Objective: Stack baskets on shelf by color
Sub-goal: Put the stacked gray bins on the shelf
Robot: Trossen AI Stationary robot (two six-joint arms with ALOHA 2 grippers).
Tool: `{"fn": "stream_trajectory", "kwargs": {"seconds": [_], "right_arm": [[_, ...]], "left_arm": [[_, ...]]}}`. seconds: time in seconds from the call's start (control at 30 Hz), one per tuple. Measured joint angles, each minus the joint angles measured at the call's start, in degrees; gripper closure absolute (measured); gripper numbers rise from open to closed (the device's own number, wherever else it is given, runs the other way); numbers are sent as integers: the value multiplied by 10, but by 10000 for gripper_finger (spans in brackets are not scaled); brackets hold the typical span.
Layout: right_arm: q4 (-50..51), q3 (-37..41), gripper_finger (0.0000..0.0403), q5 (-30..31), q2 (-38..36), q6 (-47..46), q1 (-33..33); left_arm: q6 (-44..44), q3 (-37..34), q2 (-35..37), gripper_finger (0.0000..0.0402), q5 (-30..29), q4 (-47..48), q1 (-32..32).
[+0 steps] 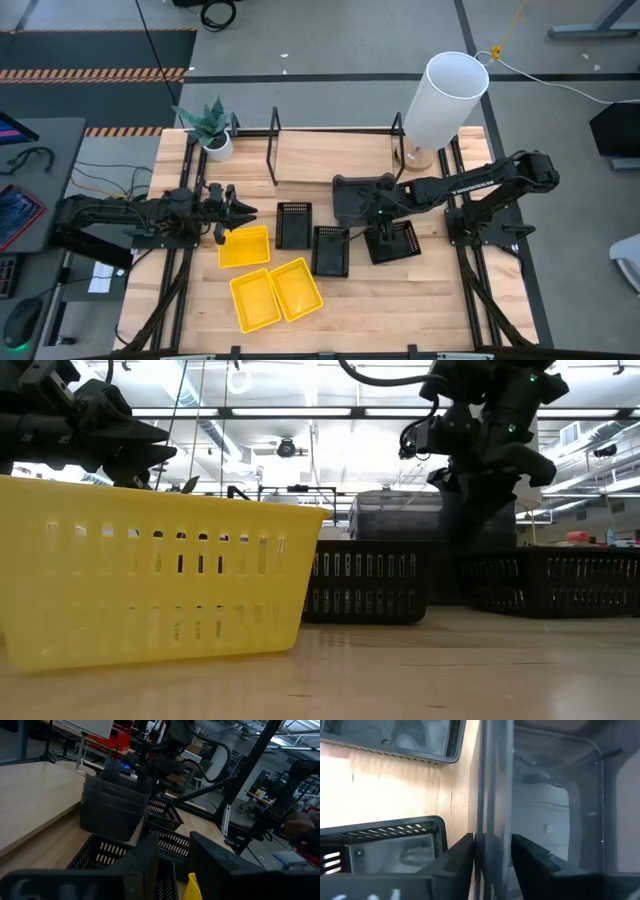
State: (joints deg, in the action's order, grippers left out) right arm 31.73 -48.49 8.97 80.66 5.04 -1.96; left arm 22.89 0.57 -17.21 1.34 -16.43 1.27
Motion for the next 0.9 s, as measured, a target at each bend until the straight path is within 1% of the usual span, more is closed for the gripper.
{"fn": "stream_trajectory", "kwargs": {"seconds": [0.1, 0.27, 0.3, 0.47, 0.53, 0.73, 0.9], "right_arm": [[11, 0, 302, -3, 0, -1, 0], [18, 0, 376, -5, 0, -10, 0], [19, 0, 385, -8, 0, -9, 0], [16, 0, 377, -11, 0, -15, -6], [25, -6, 381, -12, 0, -14, -9], [42, -66, 386, -10, -1, -2, -14], [56, -114, 386, -8, -2, 14, -4]], "left_arm": [[0, 0, 0, 285, 0, 0, 0], [0, 0, 0, 285, 0, 0, 0], [0, 0, 0, 285, 0, 0, 0], [0, 0, 0, 285, 0, 0, 0], [0, 0, 0, 285, 0, 0, 0], [0, 0, 0, 285, 0, 0, 0], [0, 0, 0, 285, 0, 0, 0]]}}
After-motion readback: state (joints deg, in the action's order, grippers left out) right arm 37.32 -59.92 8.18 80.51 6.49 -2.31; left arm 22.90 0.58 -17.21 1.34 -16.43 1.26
